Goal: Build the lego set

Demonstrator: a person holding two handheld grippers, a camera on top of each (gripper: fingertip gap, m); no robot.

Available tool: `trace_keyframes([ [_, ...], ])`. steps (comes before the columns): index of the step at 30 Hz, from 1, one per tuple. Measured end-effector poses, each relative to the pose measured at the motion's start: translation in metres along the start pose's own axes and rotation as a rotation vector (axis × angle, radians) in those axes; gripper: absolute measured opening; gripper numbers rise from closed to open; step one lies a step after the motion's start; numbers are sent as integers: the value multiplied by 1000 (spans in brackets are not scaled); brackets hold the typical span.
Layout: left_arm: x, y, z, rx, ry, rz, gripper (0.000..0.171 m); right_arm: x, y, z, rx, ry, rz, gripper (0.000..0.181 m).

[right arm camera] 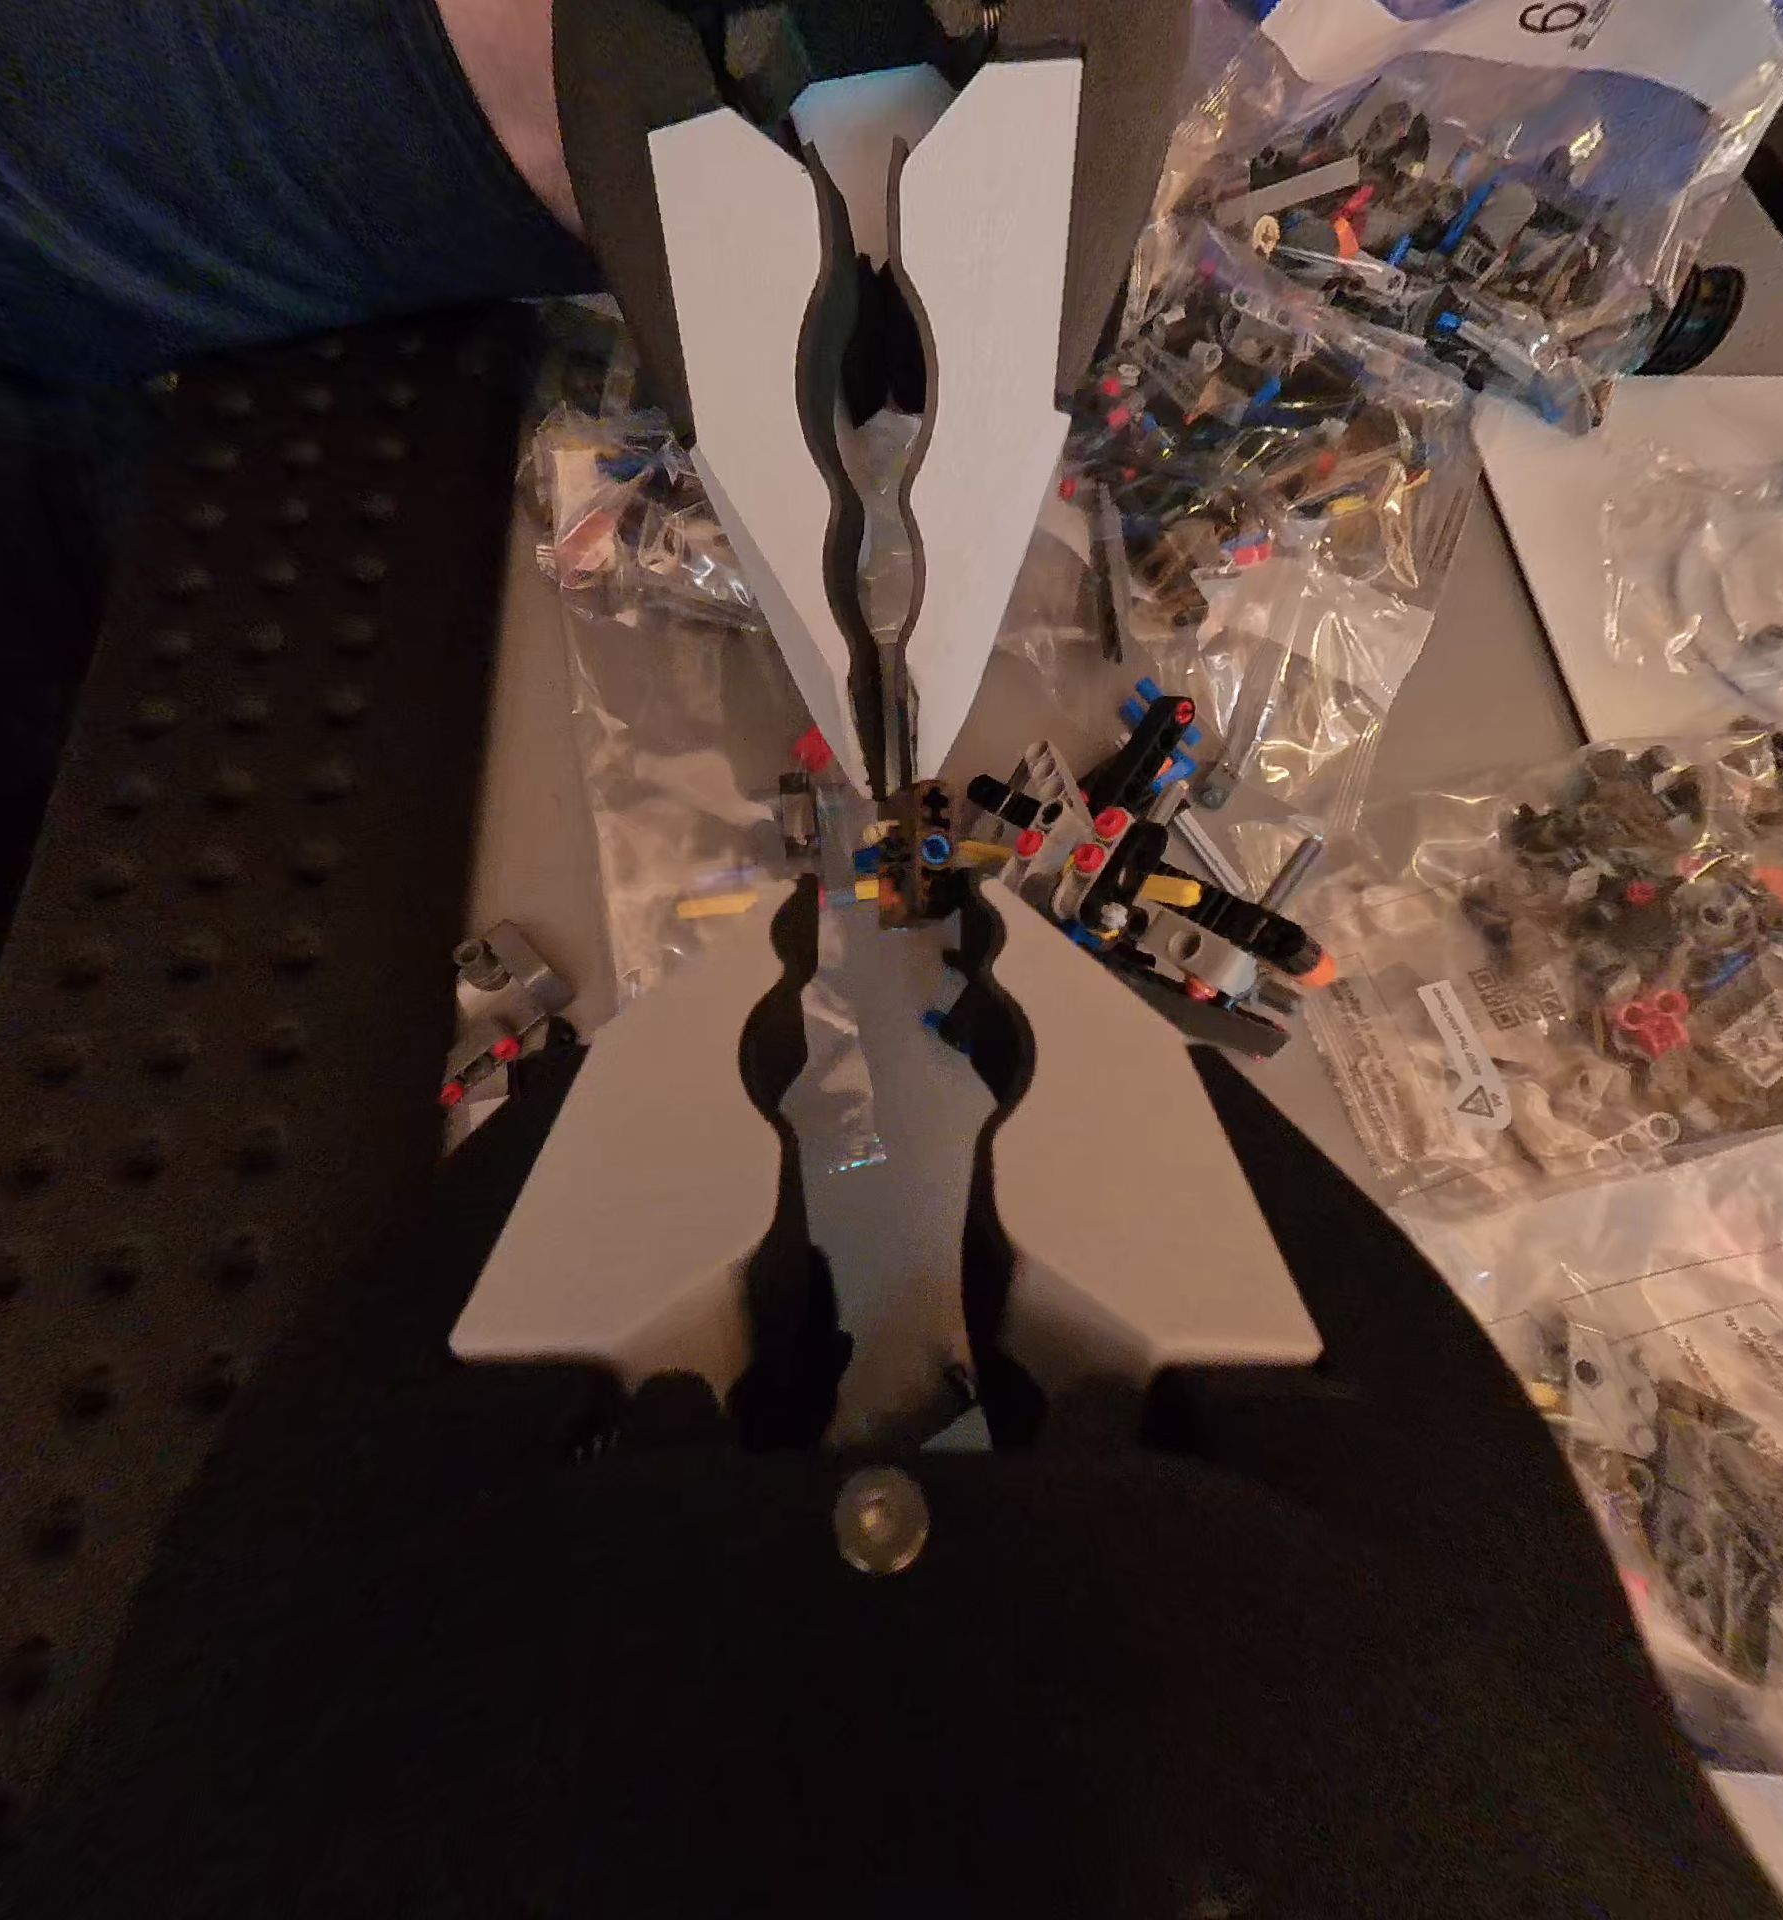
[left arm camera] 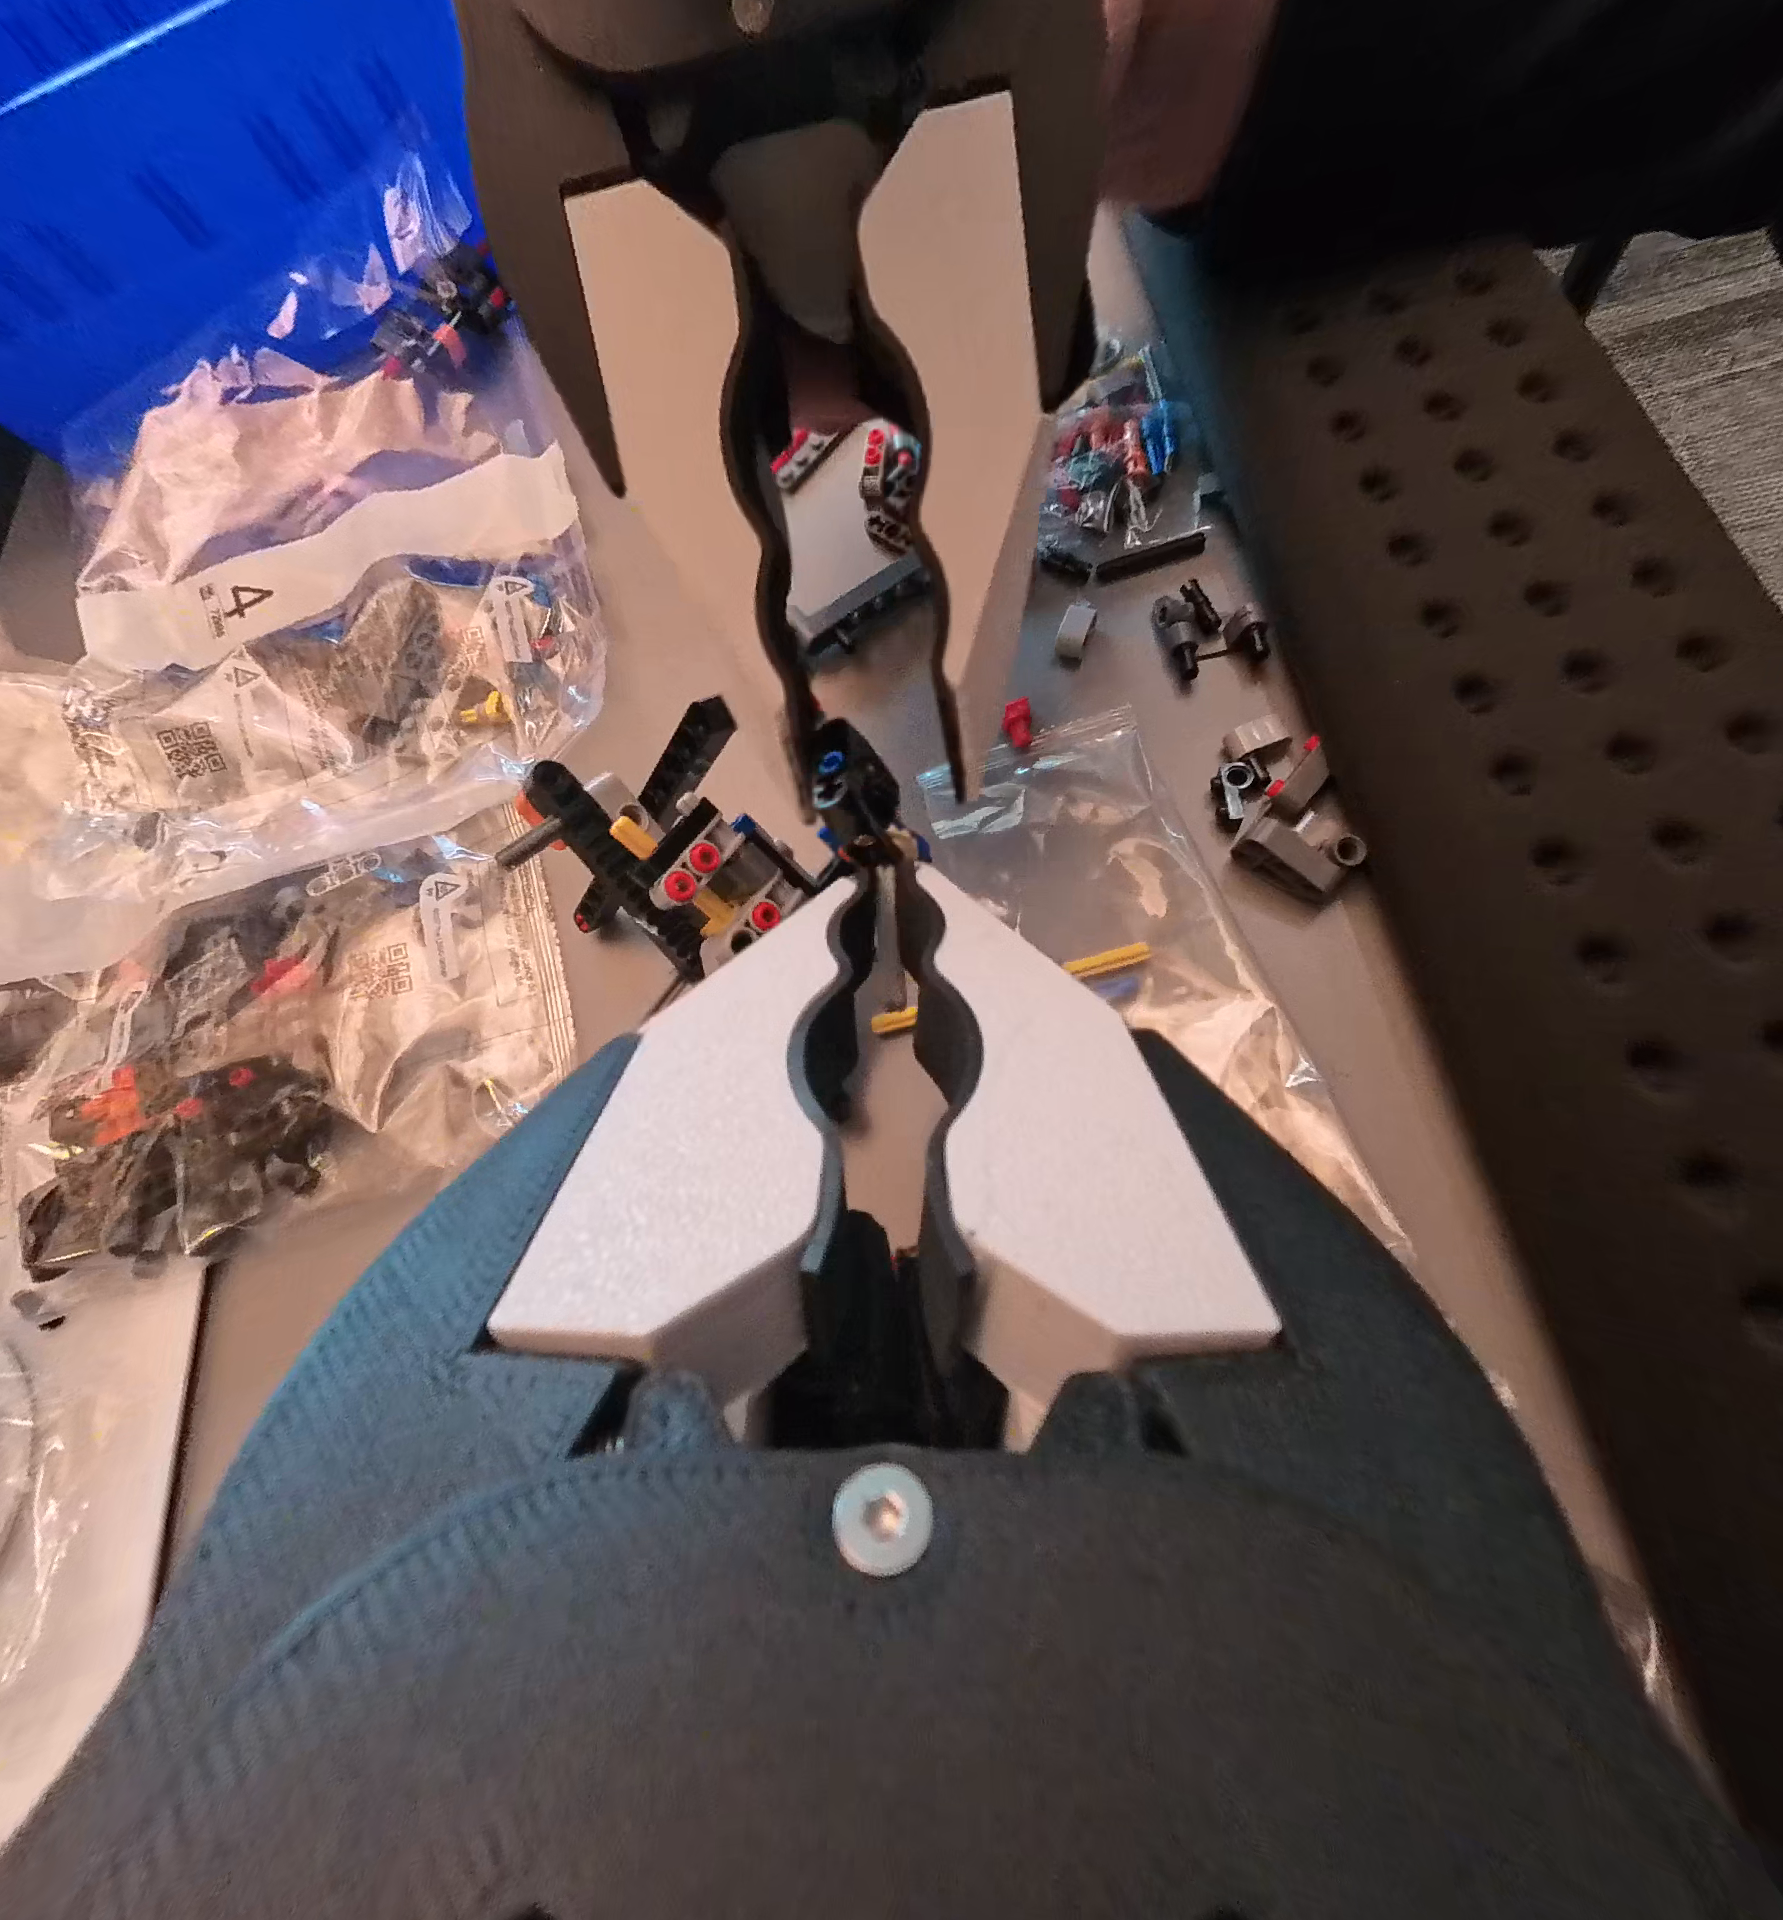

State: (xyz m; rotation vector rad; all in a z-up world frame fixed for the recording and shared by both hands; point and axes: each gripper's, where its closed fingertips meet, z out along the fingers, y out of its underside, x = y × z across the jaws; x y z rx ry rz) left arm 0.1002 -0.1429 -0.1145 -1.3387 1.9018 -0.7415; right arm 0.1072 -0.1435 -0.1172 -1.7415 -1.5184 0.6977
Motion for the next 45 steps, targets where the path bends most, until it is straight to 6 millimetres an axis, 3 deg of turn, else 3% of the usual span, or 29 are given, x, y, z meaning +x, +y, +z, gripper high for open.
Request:
trace_keyframes([
  [9,5,-11,6,44,31,-14,3,3,-6,5,-50,135,-170,35],
  [12,4,-12,8,40,17,-6,3,1,1,13,-119,151,-216,18],
  [27,20,-19,5,57,64,69,3,-21,-1,7,-72,8,-167,11],
  [38,14,-24,-8,155,72,20,3,-18,-1,-5,-40,4,-146,11],
  [43,14,-22,-7,141,70,22,3,-17,6,-8,-66,-10,-139,11],
  [45,0,-13,-23,144,14,-8,0,-3,41,-18,-199,36,-108,10],
])
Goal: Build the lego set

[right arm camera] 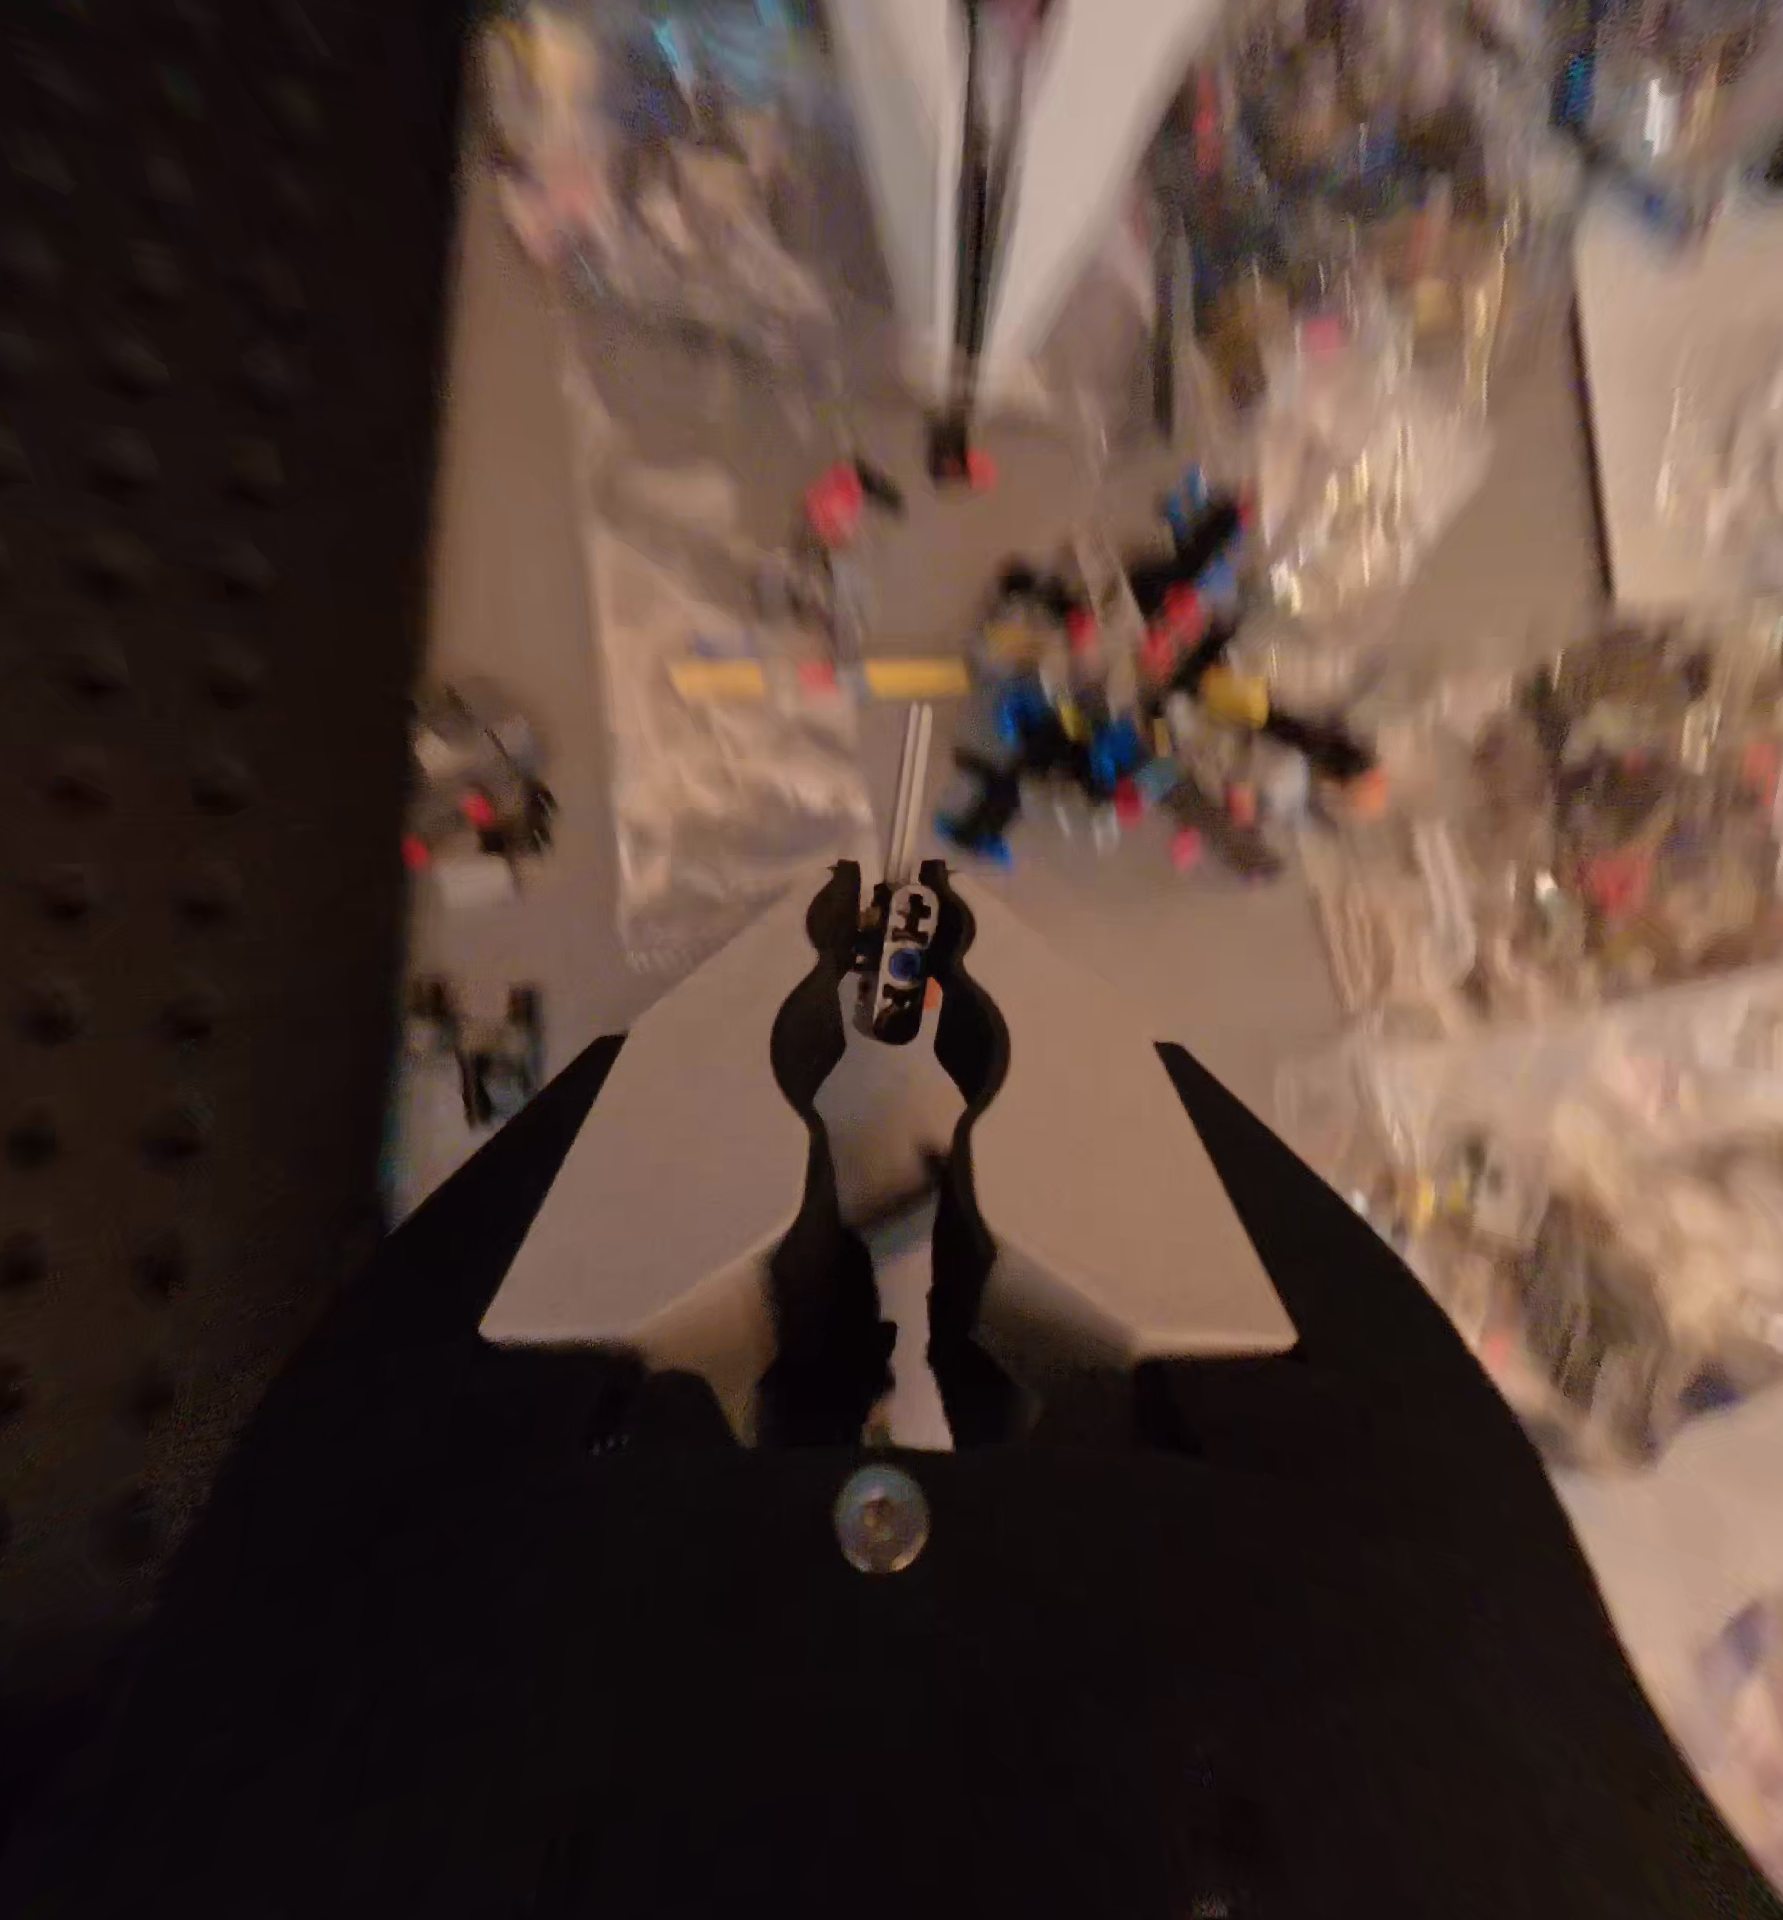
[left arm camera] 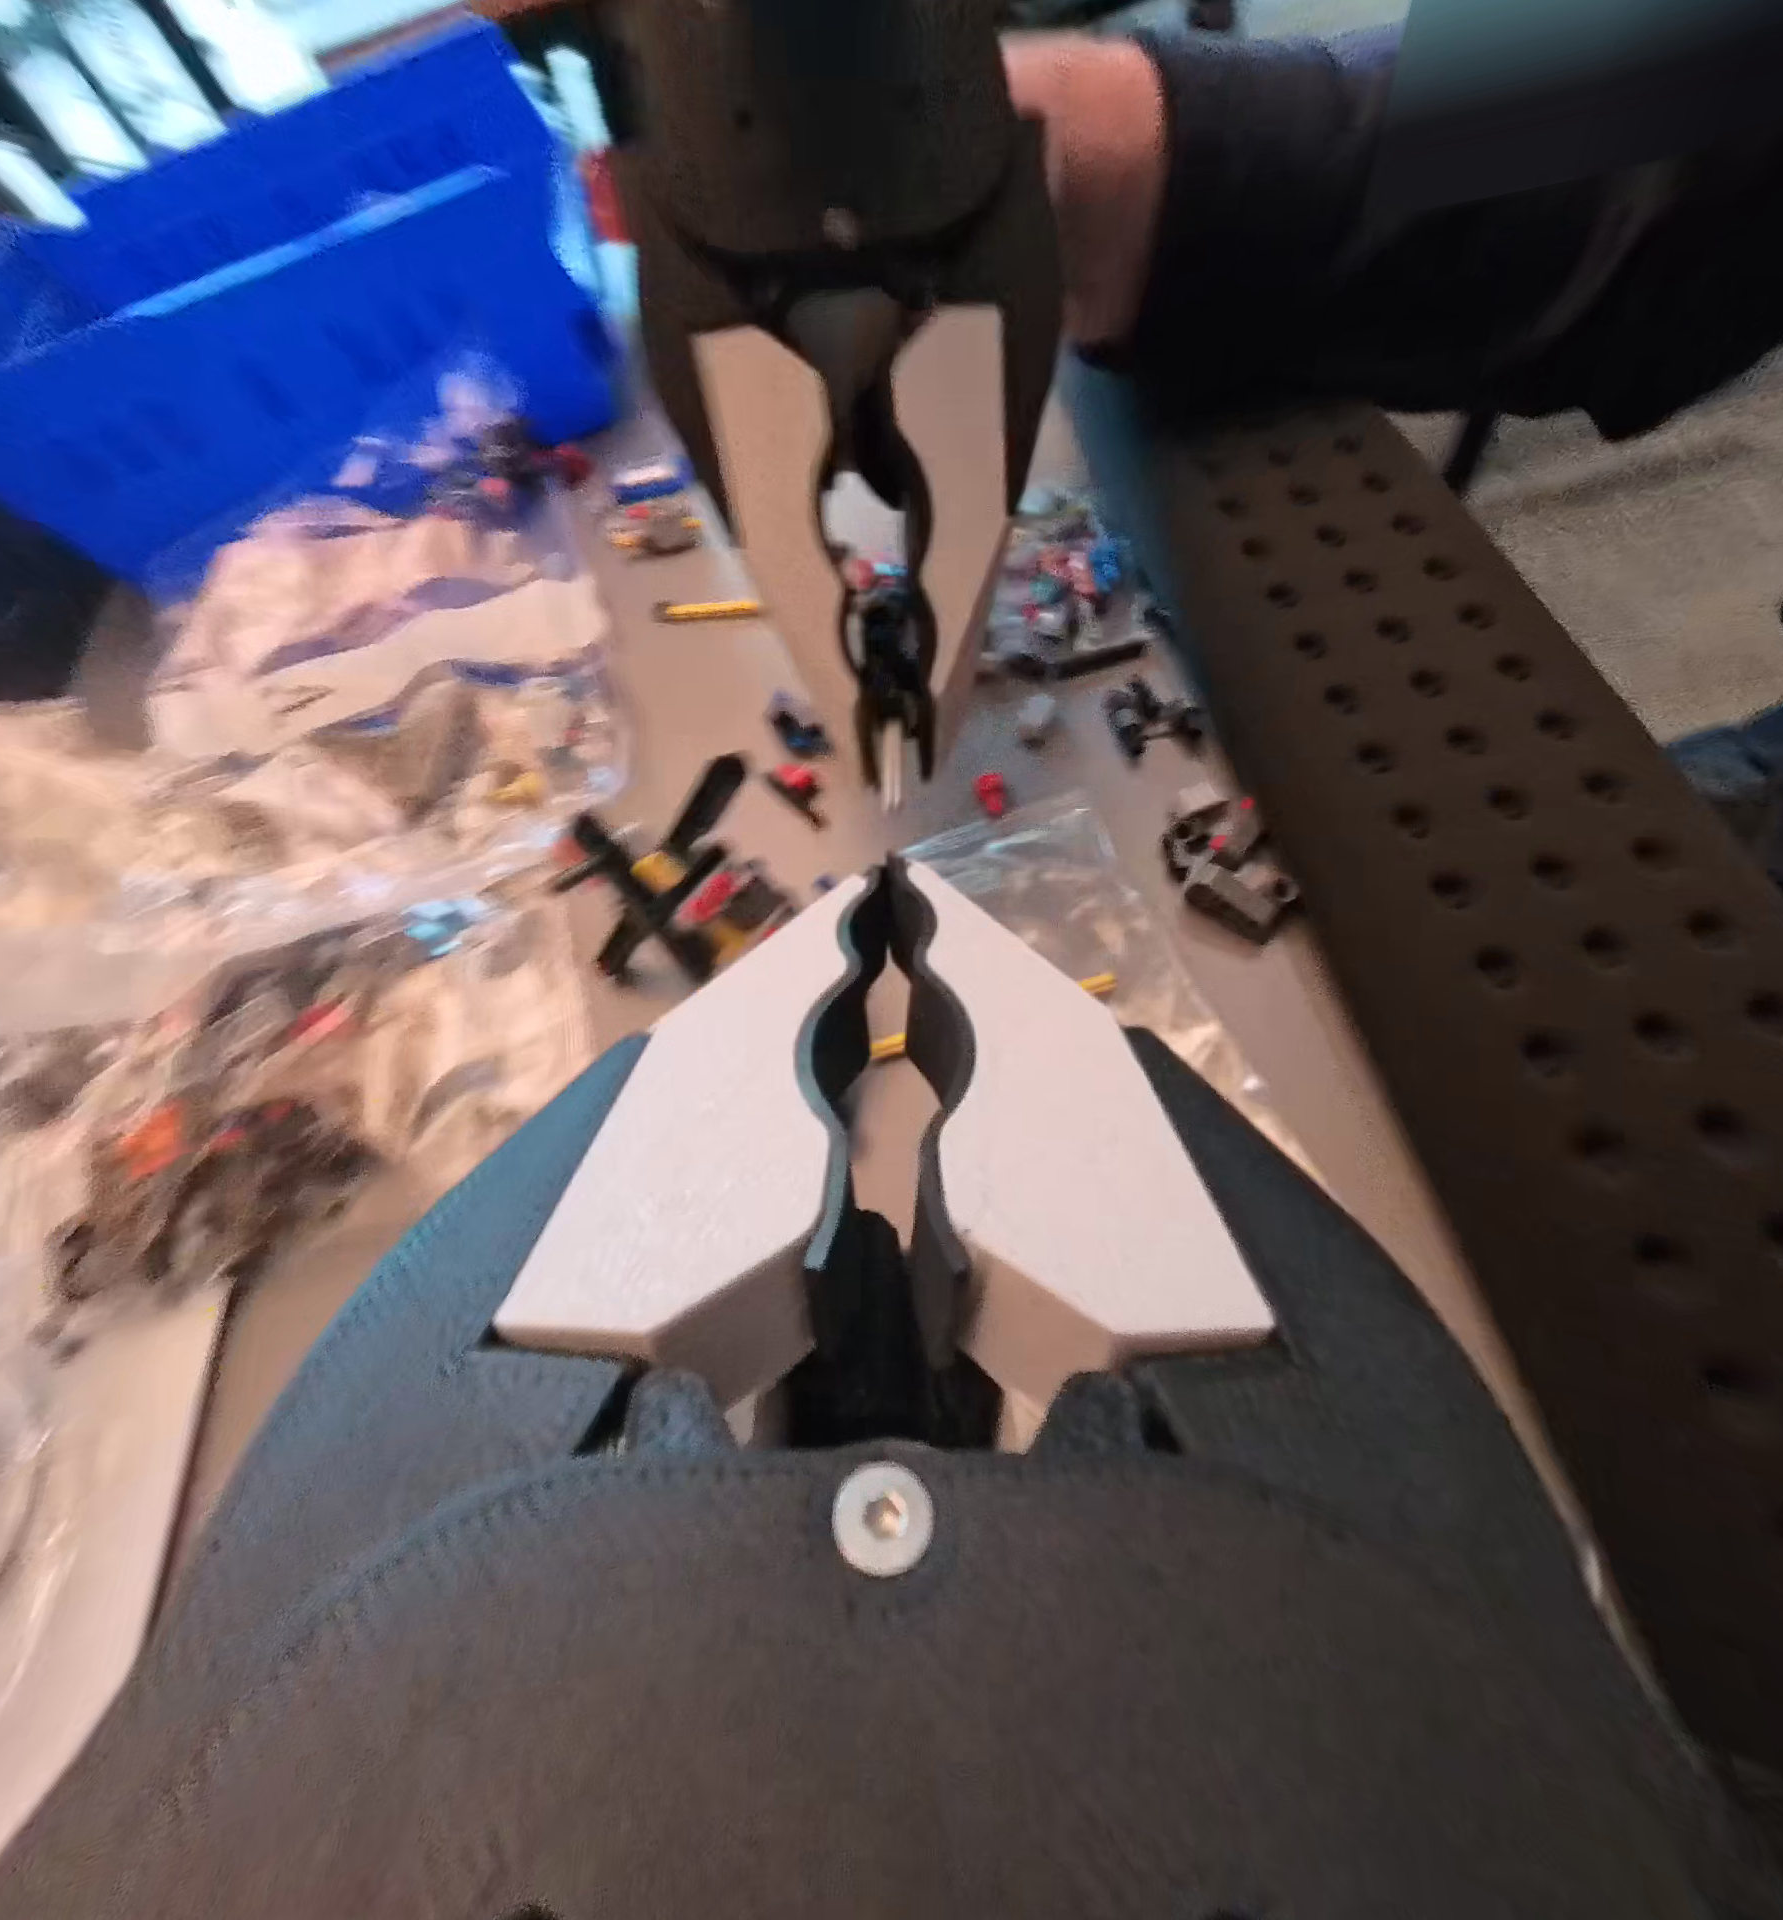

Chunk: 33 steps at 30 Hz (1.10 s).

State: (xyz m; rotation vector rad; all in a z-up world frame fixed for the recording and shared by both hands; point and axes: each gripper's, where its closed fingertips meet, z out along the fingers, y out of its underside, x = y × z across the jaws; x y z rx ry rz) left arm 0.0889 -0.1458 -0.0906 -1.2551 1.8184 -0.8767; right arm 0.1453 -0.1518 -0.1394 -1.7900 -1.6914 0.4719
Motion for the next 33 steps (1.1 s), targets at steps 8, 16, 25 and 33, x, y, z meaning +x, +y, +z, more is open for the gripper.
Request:
trace_keyframes([
  [8,-6,-9,-10,93,-8,-54,0,-1,-29,-10,240,-126,142,11],
  [16,2,-13,21,53,16,-35,17,-1,-47,-6,282,-87,83,12],
  [25,-4,-15,17,81,-8,-50,3,10,-53,-18,323,23,42,22],
  [33,-9,-20,13,158,37,-181,3,21,-59,-24,303,200,-73,29],
])
